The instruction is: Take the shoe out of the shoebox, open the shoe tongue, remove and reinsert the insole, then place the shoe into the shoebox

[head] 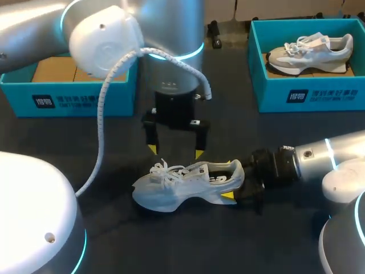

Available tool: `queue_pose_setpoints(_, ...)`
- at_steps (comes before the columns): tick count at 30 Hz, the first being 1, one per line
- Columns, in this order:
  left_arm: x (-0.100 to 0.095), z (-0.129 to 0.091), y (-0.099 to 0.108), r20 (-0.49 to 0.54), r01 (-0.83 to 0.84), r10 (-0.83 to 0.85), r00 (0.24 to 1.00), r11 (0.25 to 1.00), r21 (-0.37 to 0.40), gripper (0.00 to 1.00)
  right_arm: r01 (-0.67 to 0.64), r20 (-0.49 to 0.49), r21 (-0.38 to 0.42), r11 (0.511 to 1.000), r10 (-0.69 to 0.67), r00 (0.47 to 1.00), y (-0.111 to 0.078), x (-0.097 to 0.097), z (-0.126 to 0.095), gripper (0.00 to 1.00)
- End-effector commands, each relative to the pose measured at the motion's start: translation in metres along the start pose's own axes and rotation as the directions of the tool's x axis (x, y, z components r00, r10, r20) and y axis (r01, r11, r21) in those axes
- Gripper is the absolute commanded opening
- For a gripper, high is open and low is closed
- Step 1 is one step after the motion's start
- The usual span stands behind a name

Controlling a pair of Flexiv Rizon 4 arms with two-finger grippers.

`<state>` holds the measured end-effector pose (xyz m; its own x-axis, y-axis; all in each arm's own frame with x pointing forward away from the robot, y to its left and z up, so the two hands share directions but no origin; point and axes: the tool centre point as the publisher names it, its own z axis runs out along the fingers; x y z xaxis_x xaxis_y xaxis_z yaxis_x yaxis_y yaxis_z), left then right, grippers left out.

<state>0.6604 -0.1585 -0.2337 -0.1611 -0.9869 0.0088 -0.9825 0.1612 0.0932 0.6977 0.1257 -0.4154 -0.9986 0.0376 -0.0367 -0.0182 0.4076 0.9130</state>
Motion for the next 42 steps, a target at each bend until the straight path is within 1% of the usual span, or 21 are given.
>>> queue_pose_setpoints(1, 0.004, -0.001, -0.001, 0.014, 0.000, 0.000, 1.000, 1.000, -0.002, 1.00, 0.000, 0.003, 0.004, 1.000, 0.000, 1.000, -0.003, 0.004, 0.004, 0.00)
queue_pose_setpoints(2, 0.004, -0.001, -0.001, 0.014, 0.000, 0.000, 1.000, 1.000, -0.002, 1.00, 0.000, 0.003, 0.004, 1.000, 0.000, 1.000, -0.003, 0.004, 0.004, 0.00)
queue_pose_setpoints(4, 0.013, 0.006, -0.004, 0.011, 0.010, -0.010, 1.000, 1.000, -0.017, 1.00, 0.000, 0.003, 0.004, 1.000, 0.000, 1.000, -0.003, 0.004, 0.004, 0.00)
queue_pose_setpoints(6, 0.021, 0.013, -0.006, 0.022, 0.029, -0.029, 0.999, 0.999, -0.013, 1.00, 0.000, 0.003, 0.004, 1.000, 0.000, 1.000, -0.003, 0.004, 0.004, 0.00)
queue_pose_setpoints(7, 0.025, 0.017, -0.008, 0.026, 0.037, -0.036, 0.999, 0.999, -0.029, 1.00, 0.000, 0.003, 0.004, 1.000, 0.000, 1.000, -0.003, 0.004, 0.004, 0.00)
queue_pose_setpoints(9, 0.031, 0.023, -0.010, 0.040, 0.045, -0.043, 0.998, 0.998, -0.034, 1.00, 0.000, 0.003, 0.004, 1.000, 0.000, 1.000, -0.003, 0.004, 0.004, 0.00)
queue_pose_setpoints(12, 0.038, 0.032, -0.012, 0.063, 0.056, -0.054, 0.997, 0.998, -0.040, 1.00, 0.000, 0.003, 0.004, 1.000, 0.000, 1.000, -0.003, 0.004, 0.004, 0.00)
queue_pose_setpoints(13, 0.039, 0.034, -0.012, 0.071, 0.066, -0.064, 0.995, 0.998, -0.026, 1.00, 0.000, 0.003, 0.004, 1.000, 0.000, 1.000, -0.003, 0.004, 0.004, 0.00)
queue_pose_setpoints(19, 0.044, 0.044, -0.022, 0.092, 0.093, -0.091, 0.992, 0.995, -0.022, 1.00, 0.000, 0.003, 0.004, 1.000, 0.000, 1.000, -0.003, 0.004, 0.004, 0.00)
queue_pose_setpoints(20, 0.046, 0.045, -0.023, 0.097, 0.097, -0.094, 0.991, 0.995, -0.034, 1.00, 0.000, 0.003, 0.004, 1.000, 0.000, 1.000, -0.003, 0.004, 0.004, 0.00)
queue_pose_setpoints(24, 0.048, 0.053, -0.029, 0.121, 0.136, -0.130, 0.984, 0.990, -0.041, 1.00, 0.000, 0.003, 0.004, 1.000, 0.000, 1.000, -0.003, 0.004, 0.004, 0.00)
queue_pose_setpoints(26, 0.046, 0.058, -0.030, 0.137, 0.143, -0.135, 0.981, 0.988, -0.051, 1.00, 0.000, 0.003, 0.004, 1.000, 0.000, 1.000, -0.003, 0.004, 0.004, 0.00)
queue_pose_setpoints(31, 0.043, 0.066, -0.029, 0.168, 0.151, -0.142, 0.976, 0.988, -0.043, 1.00, 0.000, 0.003, 0.004, 1.000, 0.000, 1.000, -0.003, 0.004, 0.004, 0.00)
queue_pose_setpoints(33, 0.045, 0.069, -0.030, 0.180, 0.163, -0.155, 0.971, 0.986, -0.032, 1.00, 0.000, 0.003, 0.004, 1.000, 0.000, 1.000, -0.003, 0.004, 0.004, 0.00)
queue_pose_setpoints(39, 0.050, 0.080, -0.035, 0.224, 0.186, -0.169, 0.960, 0.981, -0.058, 1.00, 0.000, 0.003, 0.004, 1.000, 0.000, 1.000, -0.003, 0.004, 0.004, 0.00)
queue_pose_setpoints(42, 0.050, 0.085, -0.035, 0.247, 0.190, -0.171, 0.954, 0.980, -0.056, 1.00, 0.000, 0.003, 0.004, 1.000, 0.000, 1.000, -0.003, 0.004, 0.004, 0.00)
